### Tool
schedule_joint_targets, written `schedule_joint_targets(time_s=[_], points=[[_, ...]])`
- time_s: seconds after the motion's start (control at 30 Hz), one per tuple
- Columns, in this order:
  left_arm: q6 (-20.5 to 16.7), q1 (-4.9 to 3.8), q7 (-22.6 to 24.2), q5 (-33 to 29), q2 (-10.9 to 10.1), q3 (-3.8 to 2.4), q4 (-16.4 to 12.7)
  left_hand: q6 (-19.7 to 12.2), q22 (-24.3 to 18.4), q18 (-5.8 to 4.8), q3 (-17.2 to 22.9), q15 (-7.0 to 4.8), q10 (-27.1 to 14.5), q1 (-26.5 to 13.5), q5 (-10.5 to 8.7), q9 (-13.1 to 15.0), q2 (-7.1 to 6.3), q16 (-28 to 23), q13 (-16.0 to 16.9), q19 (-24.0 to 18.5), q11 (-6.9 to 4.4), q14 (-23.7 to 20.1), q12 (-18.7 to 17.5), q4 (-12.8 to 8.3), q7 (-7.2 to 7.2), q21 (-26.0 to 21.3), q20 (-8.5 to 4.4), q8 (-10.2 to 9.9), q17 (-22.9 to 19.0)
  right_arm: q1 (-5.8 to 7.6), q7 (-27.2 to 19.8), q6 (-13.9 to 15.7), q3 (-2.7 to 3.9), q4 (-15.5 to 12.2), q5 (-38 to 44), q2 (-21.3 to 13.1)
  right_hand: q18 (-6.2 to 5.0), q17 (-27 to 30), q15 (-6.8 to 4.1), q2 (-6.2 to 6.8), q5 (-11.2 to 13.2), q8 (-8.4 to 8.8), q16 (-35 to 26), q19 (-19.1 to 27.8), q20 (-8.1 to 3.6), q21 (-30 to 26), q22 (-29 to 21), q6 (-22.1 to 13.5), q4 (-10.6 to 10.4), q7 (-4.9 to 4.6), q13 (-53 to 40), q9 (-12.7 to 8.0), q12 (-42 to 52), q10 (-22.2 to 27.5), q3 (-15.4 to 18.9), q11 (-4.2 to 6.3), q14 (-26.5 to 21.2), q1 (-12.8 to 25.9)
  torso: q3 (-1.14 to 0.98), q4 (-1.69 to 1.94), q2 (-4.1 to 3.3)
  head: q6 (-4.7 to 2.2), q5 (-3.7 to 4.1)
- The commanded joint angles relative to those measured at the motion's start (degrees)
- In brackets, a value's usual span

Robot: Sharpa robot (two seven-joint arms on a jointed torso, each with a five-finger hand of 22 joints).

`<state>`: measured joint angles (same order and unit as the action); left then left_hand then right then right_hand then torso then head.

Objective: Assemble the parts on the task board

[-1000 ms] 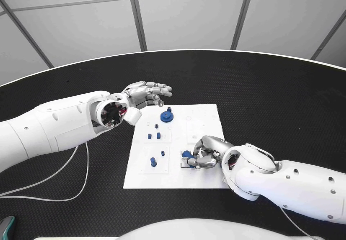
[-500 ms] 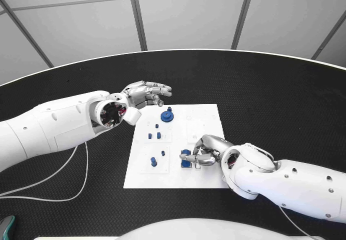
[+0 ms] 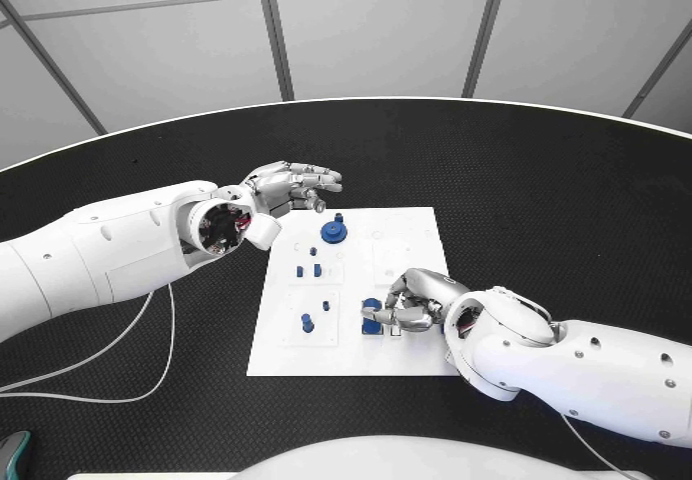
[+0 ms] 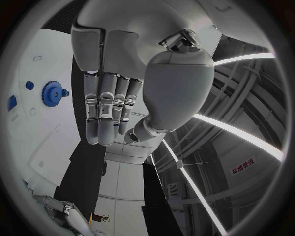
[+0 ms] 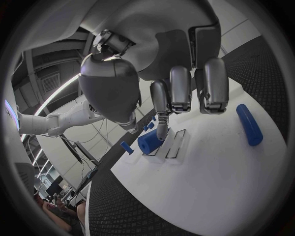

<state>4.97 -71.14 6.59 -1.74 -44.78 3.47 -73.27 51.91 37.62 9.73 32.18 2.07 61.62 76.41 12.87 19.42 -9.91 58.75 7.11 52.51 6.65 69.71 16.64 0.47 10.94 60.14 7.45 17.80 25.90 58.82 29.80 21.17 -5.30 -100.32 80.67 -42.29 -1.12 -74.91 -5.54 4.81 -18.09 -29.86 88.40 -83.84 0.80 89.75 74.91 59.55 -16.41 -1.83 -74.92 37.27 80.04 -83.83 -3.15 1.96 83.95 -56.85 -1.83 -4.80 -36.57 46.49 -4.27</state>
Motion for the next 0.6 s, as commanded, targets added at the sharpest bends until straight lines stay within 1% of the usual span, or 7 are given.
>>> schedule_joint_targets(time_s=[0.03,0.07,0.17,0.2,0.3,0.43,0.6], points=[[-0.1,0.0,0.0,0.0,-0.1,0.0,-0.1,-0.4,-0.1,0.85,-0.1,-0.09,-0.4,-0.2,0.24,0.1,0.1,0.2,0.1,-0.2,-0.09,-0.4,0.3,0.1,-0.14,-0.3,0.02,0.0,-0.1,-0.01,-0.2,-0.1,-0.02,-1.7,0.5,-1.4,1.12,-12.5,-0.18,0.24,-0.3,-0.08,0.2,-6.2,-0.27,0.2,15.1,-0.6,0.1,0.12,-8.7,-0.2,0.4,-2.3,-0.9,0.32,5.5,-3.6,-0.07,0.13,-0.07,0.02,0.07],[-0.1,0.0,0.0,0.0,-0.2,0.0,-0.2,-0.4,-0.1,0.85,-0.1,-0.07,-0.5,-0.1,0.21,0.1,0.16,0.2,0.1,-0.2,-0.05,-0.4,0.4,0.1,-0.1,-0.3,0.03,0.0,-0.1,-0.01,-0.2,-0.3,-0.03,-2.4,0.7,-2.0,1.12,-12.6,-0.19,0.48,0.1,-0.01,0.3,-6.2,-0.29,0.2,15.1,-0.6,0.1,0.15,-8.8,-0.3,0.5,-2.3,-1.3,0.36,5.5,-5.3,-0.08,0.23,-0.1,0.01,0.14],[-0.1,0.0,0.0,0.0,-0.4,0.0,-0.3,-0.4,-0.1,0.85,-0.1,-0.07,-0.5,-0.1,0.21,0.1,0.17,0.2,0.1,-0.2,-0.05,-0.4,0.4,0.1,-0.1,-0.3,0.04,0.0,-0.1,-0.01,-0.3,-0.7,-0.05,-4.0,0.9,-3.4,1.12,-12.9,-0.22,0.87,2.6,0.23,0.4,-6.2,-0.33,0.2,15.1,-0.6,0.2,0.18,-8.9,-0.7,0.6,-2.4,-2.6,0.39,5.6,-8.9,-0.06,0.19,-0.06,0.08,-0.1],[-0.1,0.0,0.0,0.0,-0.4,0.0,-0.3,-0.4,-0.1,0.85,-0.1,-0.07,-0.5,-0.1,0.21,0.1,0.17,0.2,0.1,-0.2,-0.05,-0.4,0.4,0.1,-0.1,-0.3,0.04,0.0,-0.1,-0.01,-0.3,-0.8,-0.06,-4.5,0.9,-3.8,1.12,-12.9,-0.22,0.92,2.7,0.26,0.4,-6.2,-0.33,0.2,15.1,-0.6,0.2,0.18,-9.0,-0.7,0.6,-2.4,-2.7,0.4,5.6,-9.1,-0.06,0.07,-0.04,0.11,-0.21],[-0.2,0.0,0.0,0.0,-0.5,0.0,-0.4,-0.4,-0.1,0.85,-0.1,-0.07,-0.5,-0.1,0.21,0.1,0.17,0.2,0.1,-0.2,-0.05,-0.4,0.4,0.1,-0.1,-0.3,0.04,0.0,-0.1,-0.01,-0.4,-1.0,-0.07,-5.3,1.0,-4.6,1.12,-12.8,-0.22,1.02,2.5,0.32,0.4,-6.2,-0.33,0.2,15.1,-0.5,0.1,0.19,-9.0,-0.8,0.6,-2.4,-3.0,0.4,5.6,-9.8,-0.09,-0.02,-0.02,0.09,-0.2],[-0.1,0.0,0.1,0.0,-0.4,0.0,-0.4,-0.4,-0.1,0.85,-0.1,-0.07,-0.5,-0.1,0.21,0.1,0.17,0.2,0.1,-0.2,-0.05,-0.4,0.4,0.1,-0.1,-0.3,0.04,0.0,-0.1,-0.02,-0.4,-1.1,-0.08,-5.5,1.1,-5.0,1.12,-12.9,-0.23,1.09,2.2,0.37,0.4,-6.2,-0.33,0.2,15.1,-0.5,0.0,0.21,-9.0,-0.9,0.6,-2.4,-3.3,0.42,5.6,-10.3,-0.08,0.05,0.03,0.09,-0.13],[0.0,0.0,0.1,0.0,-0.3,0.0,-0.3,-0.4,-0.1,0.85,-0.1,-0.07,-0.5,-0.1,0.21,0.1,0.17,0.2,0.1,-0.2,-0.05,-0.4,0.4,0.1,-0.1,-0.3,0.04,0.0,-0.1,-0.02,-0.3,-1.2,-0.09,-4.8,1.1,-4.9,1.12,-13.0,-0.24,1.01,1.9,0.38,0.5,-6.2,-0.33,0.2,15.1,-0.4,-0.1,0.21,-9.1,-1.0,0.7,-2.5,-3.5,0.43,5.6,-10.4,0.05,0.19,0.0,0.12,-0.08]])
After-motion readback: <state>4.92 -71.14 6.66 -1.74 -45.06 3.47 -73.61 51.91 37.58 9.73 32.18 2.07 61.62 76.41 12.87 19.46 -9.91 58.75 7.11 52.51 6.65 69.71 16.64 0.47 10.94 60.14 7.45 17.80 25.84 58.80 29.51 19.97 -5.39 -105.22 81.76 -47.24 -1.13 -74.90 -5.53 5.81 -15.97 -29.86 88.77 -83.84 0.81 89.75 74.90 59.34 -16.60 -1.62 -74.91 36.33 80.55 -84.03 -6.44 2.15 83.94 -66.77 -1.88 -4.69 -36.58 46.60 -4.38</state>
